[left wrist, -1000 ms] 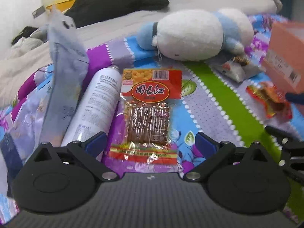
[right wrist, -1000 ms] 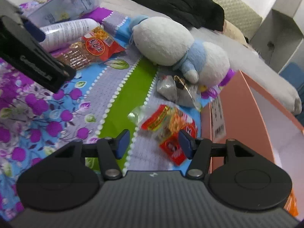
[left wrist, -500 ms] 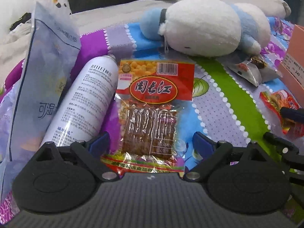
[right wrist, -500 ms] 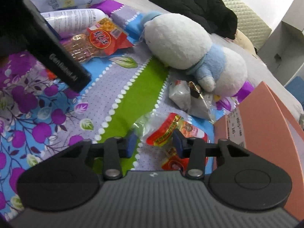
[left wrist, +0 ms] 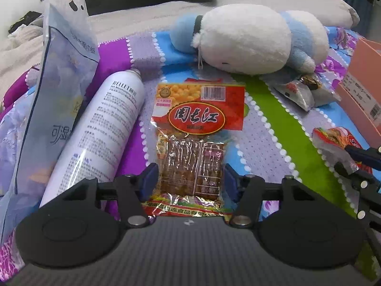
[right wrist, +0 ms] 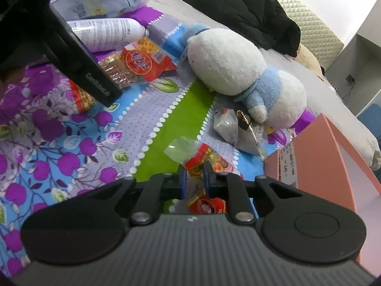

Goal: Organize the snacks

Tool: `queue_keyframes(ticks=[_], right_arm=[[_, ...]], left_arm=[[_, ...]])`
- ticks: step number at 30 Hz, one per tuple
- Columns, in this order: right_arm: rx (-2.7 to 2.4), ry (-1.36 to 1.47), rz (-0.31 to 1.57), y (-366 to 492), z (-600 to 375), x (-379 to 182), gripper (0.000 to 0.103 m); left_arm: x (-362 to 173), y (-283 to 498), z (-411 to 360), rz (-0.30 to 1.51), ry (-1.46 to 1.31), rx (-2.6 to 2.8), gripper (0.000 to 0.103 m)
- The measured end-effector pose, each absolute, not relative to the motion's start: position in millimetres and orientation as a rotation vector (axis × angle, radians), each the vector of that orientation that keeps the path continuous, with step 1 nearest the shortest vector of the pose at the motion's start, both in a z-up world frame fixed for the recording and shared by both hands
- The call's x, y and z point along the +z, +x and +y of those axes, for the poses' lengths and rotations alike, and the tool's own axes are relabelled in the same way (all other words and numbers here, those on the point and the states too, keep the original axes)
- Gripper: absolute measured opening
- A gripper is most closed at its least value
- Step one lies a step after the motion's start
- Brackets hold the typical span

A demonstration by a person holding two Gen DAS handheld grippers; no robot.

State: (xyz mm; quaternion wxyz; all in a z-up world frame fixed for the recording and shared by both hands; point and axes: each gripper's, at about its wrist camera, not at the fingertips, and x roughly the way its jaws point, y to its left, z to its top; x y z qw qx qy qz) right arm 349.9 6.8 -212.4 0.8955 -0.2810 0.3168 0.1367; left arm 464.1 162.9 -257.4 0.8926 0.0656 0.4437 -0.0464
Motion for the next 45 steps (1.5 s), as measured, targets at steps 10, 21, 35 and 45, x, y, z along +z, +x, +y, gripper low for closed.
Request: queue_keyframes(ticks=[10,21,35,45], right_arm=[[0.324,-0.6,0.652,303,-3,-194,0.012],[0.39,-0.631,0.663,218,-17,-178,0.011],[0.427,-0.612,0.708,138,-28,-174,0.01],[0.517,-0.347,0.834,139,-39,-181,0.028]], left_arm=[[-240,410,155,0.962,0.103,-0.086,0.062],[-214,322,154,0.984,-0.009,-0.021,0.062],[-213,206,146,1.027,-0.211,0.054,0.062],[-227,185,163,1.072,-0.302,0.074,0.07]])
